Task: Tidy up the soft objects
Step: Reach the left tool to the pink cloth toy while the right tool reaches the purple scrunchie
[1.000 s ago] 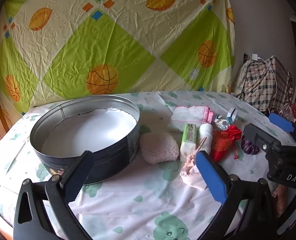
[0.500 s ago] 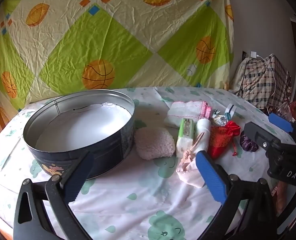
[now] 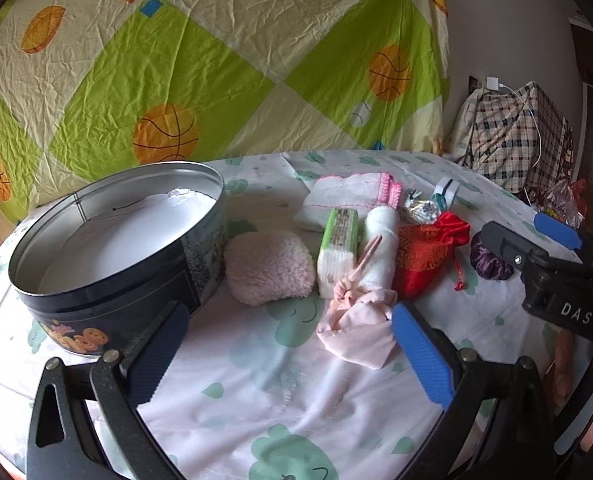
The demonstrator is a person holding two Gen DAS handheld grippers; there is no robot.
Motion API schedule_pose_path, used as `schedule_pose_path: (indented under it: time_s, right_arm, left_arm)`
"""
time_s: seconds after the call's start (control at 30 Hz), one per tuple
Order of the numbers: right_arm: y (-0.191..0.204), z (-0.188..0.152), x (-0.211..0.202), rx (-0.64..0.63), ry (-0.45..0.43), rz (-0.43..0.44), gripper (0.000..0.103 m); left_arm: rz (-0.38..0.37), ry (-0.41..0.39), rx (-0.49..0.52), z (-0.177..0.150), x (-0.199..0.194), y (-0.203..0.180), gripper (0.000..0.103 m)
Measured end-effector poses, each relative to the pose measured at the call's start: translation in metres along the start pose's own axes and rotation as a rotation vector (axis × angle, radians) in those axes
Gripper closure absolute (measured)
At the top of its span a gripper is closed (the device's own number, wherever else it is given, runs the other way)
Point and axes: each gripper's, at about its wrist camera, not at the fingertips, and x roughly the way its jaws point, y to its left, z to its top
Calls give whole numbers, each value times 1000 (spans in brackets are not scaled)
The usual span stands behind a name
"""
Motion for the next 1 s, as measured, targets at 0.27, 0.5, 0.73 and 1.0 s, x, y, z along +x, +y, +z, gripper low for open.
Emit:
schedule_pose_path:
  time_s: [0.27,0.5,0.73,1.0]
  right_arm:
    - [-28,-3,20,13,38,-101,1]
    - [-32,1,39,-14,140,-87,1]
    - [-33,-3,61,-16,269,-50,24]
    - [-34,-6,78,-6,371,-2,48]
  left_arm:
    - [-40,69,20,3,21,-15,0]
    - [-48,142,38,7,38,-21,4]
    - [-81,215,35,8,51,-21,15]
    - [-132,248,39,4,57,-22,38]
